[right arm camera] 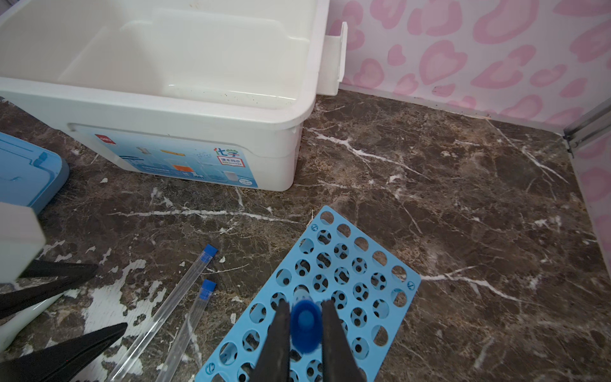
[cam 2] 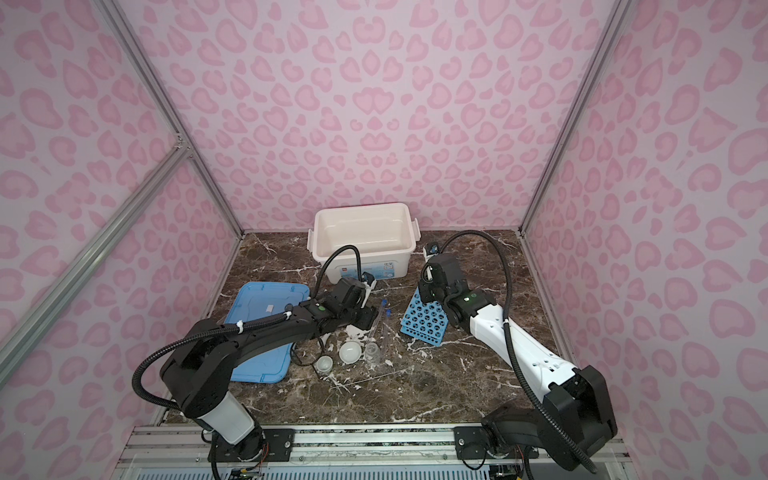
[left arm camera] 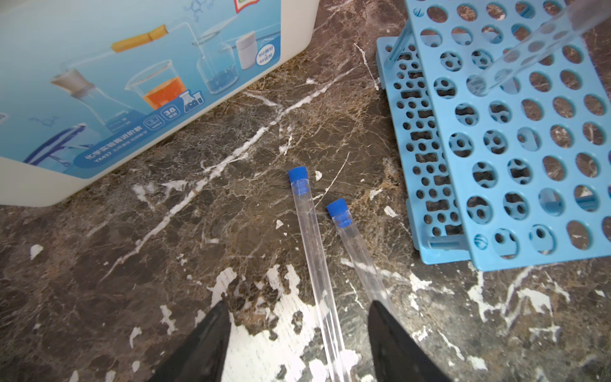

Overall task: Organize the chemistry lab equipment
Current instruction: 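Carry the tube over the blue rack with the right gripper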

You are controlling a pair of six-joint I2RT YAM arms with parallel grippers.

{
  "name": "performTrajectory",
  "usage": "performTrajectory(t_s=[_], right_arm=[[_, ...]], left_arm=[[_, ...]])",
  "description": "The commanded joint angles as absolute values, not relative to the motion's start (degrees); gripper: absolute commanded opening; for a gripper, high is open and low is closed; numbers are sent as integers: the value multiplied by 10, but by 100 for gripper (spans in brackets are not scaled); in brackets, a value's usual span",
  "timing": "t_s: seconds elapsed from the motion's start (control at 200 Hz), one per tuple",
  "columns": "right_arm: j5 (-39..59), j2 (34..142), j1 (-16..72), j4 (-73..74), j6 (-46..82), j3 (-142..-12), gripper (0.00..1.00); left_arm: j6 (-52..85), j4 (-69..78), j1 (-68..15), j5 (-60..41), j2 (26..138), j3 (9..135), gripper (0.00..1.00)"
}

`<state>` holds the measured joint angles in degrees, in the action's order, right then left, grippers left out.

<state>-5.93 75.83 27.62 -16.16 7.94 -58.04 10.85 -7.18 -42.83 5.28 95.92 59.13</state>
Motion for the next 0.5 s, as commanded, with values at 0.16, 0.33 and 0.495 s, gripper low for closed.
performTrajectory(t_s=[0.16, 0.33, 0.495], right_arm=[[-37, 776, 280, -167, 75, -569, 12], [-33, 787, 285, -171, 70, -574, 13], [-37, 795, 290, -176, 66, -577, 13]], left_arm=[[111, -68, -430, 50, 967, 601, 68], [112, -69, -430, 50, 970, 601, 68], [112, -69, -431, 50, 974, 601, 68]])
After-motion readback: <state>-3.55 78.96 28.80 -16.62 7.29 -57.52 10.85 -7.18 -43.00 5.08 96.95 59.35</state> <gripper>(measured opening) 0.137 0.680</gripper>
